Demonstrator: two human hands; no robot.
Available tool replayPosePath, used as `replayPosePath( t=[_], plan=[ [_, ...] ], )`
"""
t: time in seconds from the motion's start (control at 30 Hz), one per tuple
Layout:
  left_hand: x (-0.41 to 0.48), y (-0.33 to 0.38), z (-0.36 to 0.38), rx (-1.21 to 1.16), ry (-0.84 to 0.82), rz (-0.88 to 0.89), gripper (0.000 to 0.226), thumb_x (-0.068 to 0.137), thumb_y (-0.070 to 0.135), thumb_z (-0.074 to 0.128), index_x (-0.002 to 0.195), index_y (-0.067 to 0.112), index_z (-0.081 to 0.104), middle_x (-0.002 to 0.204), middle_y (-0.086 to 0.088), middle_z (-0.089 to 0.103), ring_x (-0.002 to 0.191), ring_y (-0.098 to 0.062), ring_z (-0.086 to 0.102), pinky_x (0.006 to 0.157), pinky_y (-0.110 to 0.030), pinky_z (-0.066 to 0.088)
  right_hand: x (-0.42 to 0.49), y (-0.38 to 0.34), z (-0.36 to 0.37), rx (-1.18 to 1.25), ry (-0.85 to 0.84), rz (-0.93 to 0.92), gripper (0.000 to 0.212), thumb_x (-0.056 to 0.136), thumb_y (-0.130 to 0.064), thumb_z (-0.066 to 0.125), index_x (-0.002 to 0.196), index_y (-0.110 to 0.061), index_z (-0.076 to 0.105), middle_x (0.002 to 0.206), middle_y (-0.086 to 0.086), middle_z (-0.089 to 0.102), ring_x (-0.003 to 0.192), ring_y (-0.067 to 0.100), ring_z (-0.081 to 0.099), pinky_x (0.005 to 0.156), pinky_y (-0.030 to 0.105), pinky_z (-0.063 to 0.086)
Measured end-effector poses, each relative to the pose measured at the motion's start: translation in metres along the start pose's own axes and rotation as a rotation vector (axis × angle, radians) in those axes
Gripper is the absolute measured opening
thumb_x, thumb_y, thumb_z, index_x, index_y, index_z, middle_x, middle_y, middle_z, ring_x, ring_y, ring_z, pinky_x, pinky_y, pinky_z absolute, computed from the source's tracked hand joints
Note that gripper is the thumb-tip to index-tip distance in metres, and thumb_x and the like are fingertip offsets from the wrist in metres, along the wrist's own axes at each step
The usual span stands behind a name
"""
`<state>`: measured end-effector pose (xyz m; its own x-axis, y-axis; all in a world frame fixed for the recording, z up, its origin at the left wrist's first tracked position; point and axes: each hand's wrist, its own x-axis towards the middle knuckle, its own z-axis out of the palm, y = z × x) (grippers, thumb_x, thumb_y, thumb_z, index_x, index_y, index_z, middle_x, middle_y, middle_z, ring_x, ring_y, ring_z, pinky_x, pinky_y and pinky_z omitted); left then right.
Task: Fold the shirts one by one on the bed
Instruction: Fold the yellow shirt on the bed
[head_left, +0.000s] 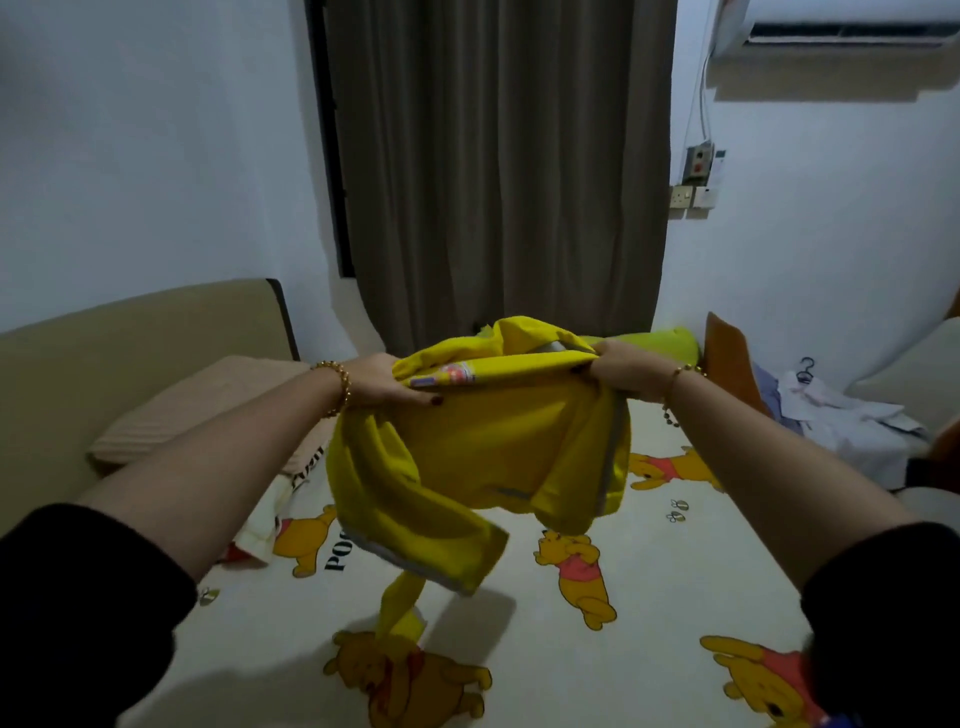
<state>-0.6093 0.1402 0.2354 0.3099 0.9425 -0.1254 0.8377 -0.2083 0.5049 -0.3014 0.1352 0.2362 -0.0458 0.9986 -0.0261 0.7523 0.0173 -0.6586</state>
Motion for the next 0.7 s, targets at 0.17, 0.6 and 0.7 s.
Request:
replayPosePath(
  t=[0.17, 0.6, 0.7],
  plan=[
    [0.005, 0.008, 0.035, 0.717, -0.050, 0.059, 0.083, 0.060, 0.051, 0.082, 0.129, 0.022, 0.047, 0.124, -0.001, 0.058, 0.112, -0.024, 0.055, 0.095, -0.033, 0.045, -0.020, 0.016, 0.010, -0.383, -0.257, -0.123, 0.070, 0.067, -0.049, 0.079, 0.123, -0.015, 0.055, 0.114, -0.001, 0.058, 0.105, 0.022, 0.056, 0.092, 0.033, 0.048],
    [0.070, 0.014, 0.077, 0.936, -0.189, -0.132, 0.054, 0.078, 0.046, 0.071, 0.117, 0.011, 0.060, 0.089, -0.007, 0.062, 0.072, -0.016, 0.055, 0.086, -0.031, 0.050, 0.027, 0.068, 0.045, -0.717, -0.422, 0.045, 0.058, 0.075, -0.041, 0.077, 0.117, -0.004, 0.060, 0.114, 0.010, 0.064, 0.091, 0.024, 0.061, 0.083, 0.033, 0.054],
    [0.111, -0.008, 0.075, 0.979, -0.156, -0.090, 0.064, 0.069, 0.045, 0.079, 0.122, 0.018, 0.056, 0.119, -0.007, 0.060, 0.107, -0.024, 0.058, 0.091, -0.036, 0.050, 0.067, 0.074, 0.054, -0.750, -0.202, -0.047, 0.045, 0.080, -0.031, 0.074, 0.112, -0.003, 0.060, 0.113, 0.014, 0.061, 0.102, 0.028, 0.059, 0.084, 0.033, 0.049]
  ],
)
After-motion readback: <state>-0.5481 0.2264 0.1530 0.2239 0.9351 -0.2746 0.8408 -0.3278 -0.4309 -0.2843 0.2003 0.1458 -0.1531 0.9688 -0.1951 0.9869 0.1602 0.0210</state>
